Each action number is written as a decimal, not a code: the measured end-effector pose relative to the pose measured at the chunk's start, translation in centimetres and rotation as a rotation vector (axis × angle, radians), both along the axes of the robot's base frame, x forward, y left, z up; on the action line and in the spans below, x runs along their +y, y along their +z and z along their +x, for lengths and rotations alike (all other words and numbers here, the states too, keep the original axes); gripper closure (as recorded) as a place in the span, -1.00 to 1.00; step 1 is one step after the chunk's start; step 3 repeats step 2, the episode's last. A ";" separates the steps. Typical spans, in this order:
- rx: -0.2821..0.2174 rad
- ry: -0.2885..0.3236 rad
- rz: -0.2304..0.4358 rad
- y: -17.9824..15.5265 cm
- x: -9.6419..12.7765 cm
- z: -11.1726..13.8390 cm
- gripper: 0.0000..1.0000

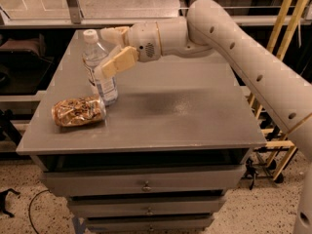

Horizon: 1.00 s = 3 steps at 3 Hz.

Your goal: Move blue plastic bottle near orange can

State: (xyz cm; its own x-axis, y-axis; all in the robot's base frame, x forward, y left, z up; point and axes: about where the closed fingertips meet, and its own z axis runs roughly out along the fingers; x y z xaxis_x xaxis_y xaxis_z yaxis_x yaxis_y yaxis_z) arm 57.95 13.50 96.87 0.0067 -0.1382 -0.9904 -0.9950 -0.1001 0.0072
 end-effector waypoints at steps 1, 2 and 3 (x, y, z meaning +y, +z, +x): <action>-0.053 -0.066 -0.065 1.4 -3.9 -1.0 -1.00; -0.073 -0.171 -0.055 1.1 -10.2 -0.9 -1.00; -0.073 -0.171 -0.055 1.1 -10.2 -0.9 -1.00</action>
Offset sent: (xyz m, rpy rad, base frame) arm -0.0037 -0.1980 0.0067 -0.0287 -0.0970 -0.3262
